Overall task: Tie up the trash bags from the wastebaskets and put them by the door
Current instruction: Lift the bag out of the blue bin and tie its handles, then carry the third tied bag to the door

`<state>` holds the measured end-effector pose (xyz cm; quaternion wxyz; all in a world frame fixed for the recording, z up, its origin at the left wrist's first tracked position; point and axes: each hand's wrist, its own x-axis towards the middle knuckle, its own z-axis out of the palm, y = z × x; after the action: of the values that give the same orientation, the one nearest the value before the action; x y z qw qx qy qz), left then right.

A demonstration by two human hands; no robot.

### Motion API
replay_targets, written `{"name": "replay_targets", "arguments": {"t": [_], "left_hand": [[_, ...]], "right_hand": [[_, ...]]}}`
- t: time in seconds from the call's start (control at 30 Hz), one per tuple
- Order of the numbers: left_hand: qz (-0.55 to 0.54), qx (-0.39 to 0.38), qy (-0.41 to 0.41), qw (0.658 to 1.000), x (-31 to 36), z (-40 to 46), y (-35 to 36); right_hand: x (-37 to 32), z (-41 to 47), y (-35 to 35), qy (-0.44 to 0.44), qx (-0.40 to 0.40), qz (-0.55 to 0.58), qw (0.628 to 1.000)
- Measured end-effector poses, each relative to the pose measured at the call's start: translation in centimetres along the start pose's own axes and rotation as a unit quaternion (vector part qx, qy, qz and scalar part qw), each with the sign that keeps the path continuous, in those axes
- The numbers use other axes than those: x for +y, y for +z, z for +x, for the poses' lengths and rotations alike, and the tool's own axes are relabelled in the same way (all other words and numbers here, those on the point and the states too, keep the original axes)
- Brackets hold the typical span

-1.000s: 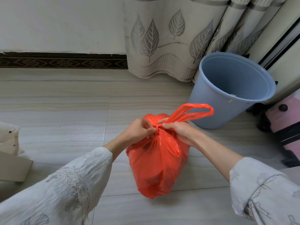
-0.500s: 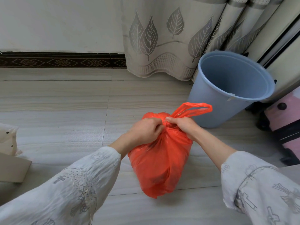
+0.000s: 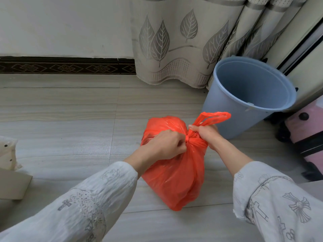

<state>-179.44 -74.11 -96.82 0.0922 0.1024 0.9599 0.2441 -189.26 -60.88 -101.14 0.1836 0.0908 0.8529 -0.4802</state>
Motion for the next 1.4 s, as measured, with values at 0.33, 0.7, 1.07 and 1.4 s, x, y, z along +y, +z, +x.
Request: {"name": "replay_targets", "arguments": {"t": [0.33,0.7,1.07,1.4], "left_hand": [[-0.17,-0.103,-0.175,0.964,-1.8,-4.5,0.7],[-0.213,-0.132,-0.28,0.927,7.9,-15.0,-14.6],[-0.229,-0.092,-0.263,0.933,22.2,-24.0,-36.2],[-0.24,-0.206,-0.08,0.945,28.4,-28.6,-44.1]], "right_hand": [[1.5,-4.6,-0.7,0.093,-0.11,0.0,0.99],[-13.1,-21.1,-7.9,0.188,-0.259,-0.085,0.944],[-32.1,-39.6,-21.5,0.23,-0.222,0.067,0.945],[-36.8,-56.2,-27.4,0.218,0.013,0.158,0.963]]}}
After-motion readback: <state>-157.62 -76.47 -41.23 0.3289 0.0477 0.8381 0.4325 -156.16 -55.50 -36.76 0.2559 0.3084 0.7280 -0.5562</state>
